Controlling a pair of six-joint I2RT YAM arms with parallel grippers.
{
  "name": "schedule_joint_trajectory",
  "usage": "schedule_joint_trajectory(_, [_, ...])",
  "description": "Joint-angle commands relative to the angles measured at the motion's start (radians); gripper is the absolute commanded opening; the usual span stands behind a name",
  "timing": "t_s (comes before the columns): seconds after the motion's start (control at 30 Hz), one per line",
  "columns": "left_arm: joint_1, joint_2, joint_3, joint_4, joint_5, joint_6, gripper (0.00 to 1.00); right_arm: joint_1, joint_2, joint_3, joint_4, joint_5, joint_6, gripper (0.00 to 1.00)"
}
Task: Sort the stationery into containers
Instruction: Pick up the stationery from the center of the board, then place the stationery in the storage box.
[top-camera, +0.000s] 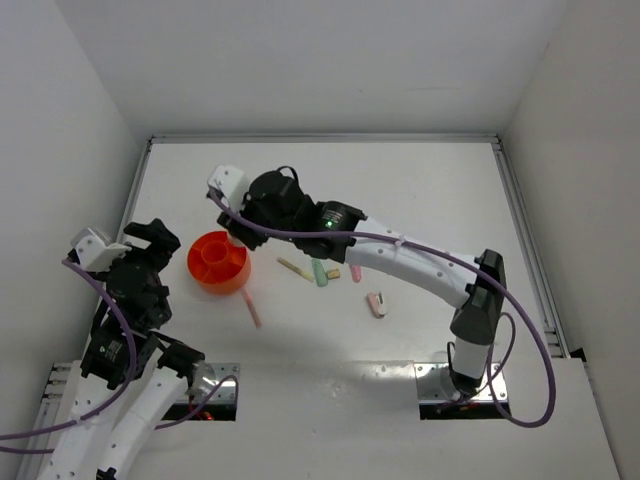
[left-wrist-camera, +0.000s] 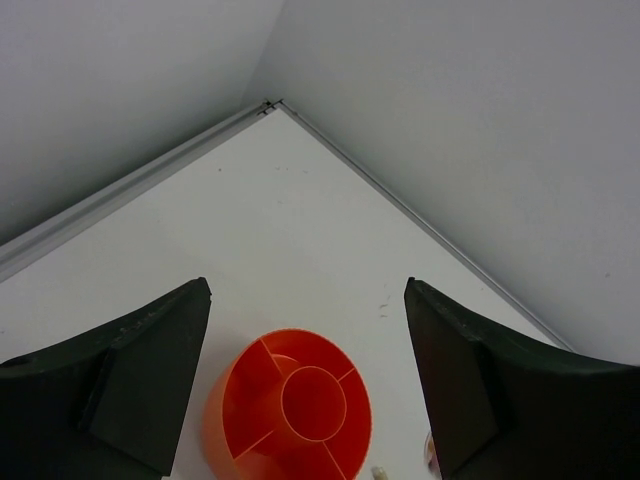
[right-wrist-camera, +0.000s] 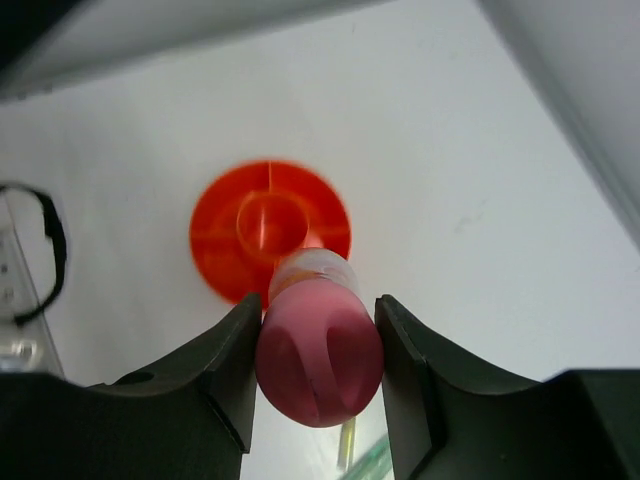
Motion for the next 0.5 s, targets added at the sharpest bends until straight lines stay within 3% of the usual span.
schedule_joint_trajectory(0.0, [0.008,0.001,-0.009,0.026,-0.003,0.01,0.84,-0.004,0.078,0.099,0.058,0.032,-0.043,0.0])
schedule_joint_trajectory(0.47, [0.008,-0.027,-0.009,0.026,-0.013,0.01,0.84,-0.013,0.246,0.332,0.125,0.006,-0.043,0.0])
